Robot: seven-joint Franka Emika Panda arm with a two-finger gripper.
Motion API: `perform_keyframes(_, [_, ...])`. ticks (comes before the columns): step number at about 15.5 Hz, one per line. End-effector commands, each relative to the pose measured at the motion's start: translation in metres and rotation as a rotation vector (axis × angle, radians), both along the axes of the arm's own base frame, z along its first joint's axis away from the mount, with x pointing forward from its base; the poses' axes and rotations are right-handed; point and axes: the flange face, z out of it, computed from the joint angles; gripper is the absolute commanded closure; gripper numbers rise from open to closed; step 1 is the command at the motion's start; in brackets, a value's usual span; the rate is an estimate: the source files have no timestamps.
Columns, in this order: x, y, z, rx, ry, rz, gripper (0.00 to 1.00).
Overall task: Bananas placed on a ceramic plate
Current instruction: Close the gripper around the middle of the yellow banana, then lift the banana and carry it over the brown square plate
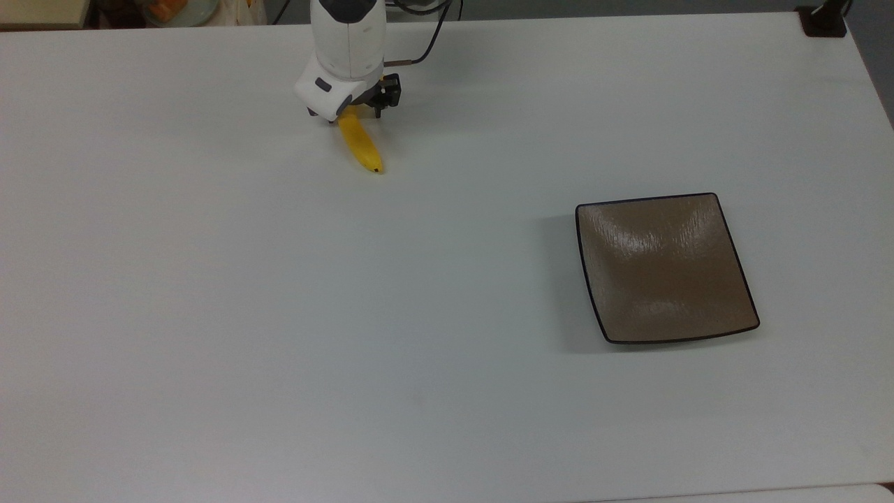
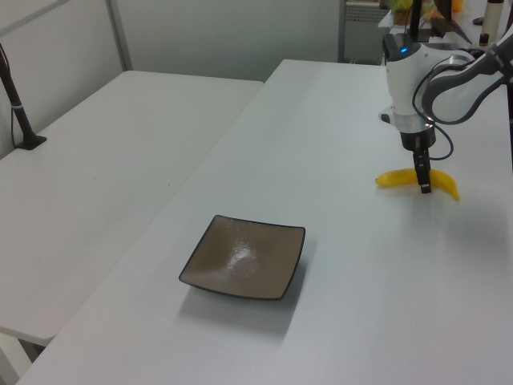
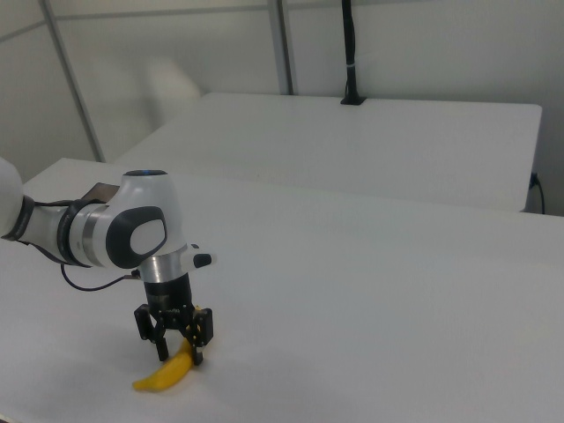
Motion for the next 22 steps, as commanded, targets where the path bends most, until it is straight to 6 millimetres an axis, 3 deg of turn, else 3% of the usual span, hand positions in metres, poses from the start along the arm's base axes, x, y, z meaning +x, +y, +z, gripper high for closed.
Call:
perform_keyframes(1, [-0.003,-0.007,0.005,-0.003,-0.02,0.019,0.93])
perform_keyframes(2, [-0.003,-0.006,0.006,-0.002,-0.02,0.025,1.0])
perform_keyframes(6, [0.001,-0.006,0.016,0.009,-0.039,0.016,1.0])
perform_keyframes(15, [0.046,0.011,0.096,0.162,-0.09,-0.119,1.0])
perform_keyframes(17, [0.05,0.023,0.104,0.187,-0.11,-0.125,1.0])
perform_keyframes(19, [0.069,0.048,0.128,0.267,-0.15,-0.202,1.0])
perform_keyframes(22, [0.085,0.064,0.144,0.338,-0.18,-0.289,1.0])
